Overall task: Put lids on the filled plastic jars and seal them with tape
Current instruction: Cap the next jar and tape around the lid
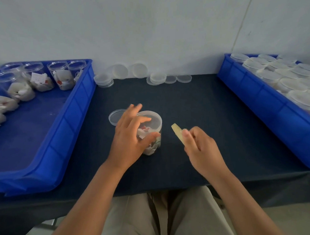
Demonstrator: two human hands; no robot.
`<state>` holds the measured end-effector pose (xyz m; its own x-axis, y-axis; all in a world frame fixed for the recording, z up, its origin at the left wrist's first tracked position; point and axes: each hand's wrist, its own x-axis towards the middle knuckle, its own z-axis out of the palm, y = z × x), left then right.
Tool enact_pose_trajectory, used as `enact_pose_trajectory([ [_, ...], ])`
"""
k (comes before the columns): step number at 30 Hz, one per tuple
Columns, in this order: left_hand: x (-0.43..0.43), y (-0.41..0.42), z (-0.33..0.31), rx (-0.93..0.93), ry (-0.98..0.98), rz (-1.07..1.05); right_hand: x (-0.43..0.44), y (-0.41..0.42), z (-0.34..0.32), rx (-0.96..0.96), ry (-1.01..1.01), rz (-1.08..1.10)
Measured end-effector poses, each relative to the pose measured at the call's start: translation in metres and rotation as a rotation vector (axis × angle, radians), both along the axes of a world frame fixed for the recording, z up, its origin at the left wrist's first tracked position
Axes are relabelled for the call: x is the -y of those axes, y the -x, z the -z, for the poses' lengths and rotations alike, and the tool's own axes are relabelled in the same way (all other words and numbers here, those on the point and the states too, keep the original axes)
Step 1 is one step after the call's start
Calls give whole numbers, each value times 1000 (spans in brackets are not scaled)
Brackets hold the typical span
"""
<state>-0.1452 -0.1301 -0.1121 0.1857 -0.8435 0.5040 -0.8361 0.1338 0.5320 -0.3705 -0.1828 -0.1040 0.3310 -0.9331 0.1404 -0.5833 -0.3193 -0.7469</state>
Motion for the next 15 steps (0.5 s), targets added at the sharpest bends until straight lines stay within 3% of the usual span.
enact_pose_trajectory([
  [2, -8, 6, -9, 49, 30, -88, -12, -4, -9, 182, -62, 18],
  [4, -20, 20, -18, 23, 164, -26, -22, -7, -14, 278, -88, 31],
  [7, -33, 46, -29, 13, 202, 100, -35, -10, -21, 374, -104, -35],
  [9, -39, 60, -33, 12, 251, 83, -40, -13, -25, 395, -94, -61],
  [13, -45, 72, -34, -238, 280, 21, -49, -14, -27, 323, 2, -53],
  [15, -45, 72, -33, -242, 269, -29, -51, -14, -26, 286, 31, -67],
])
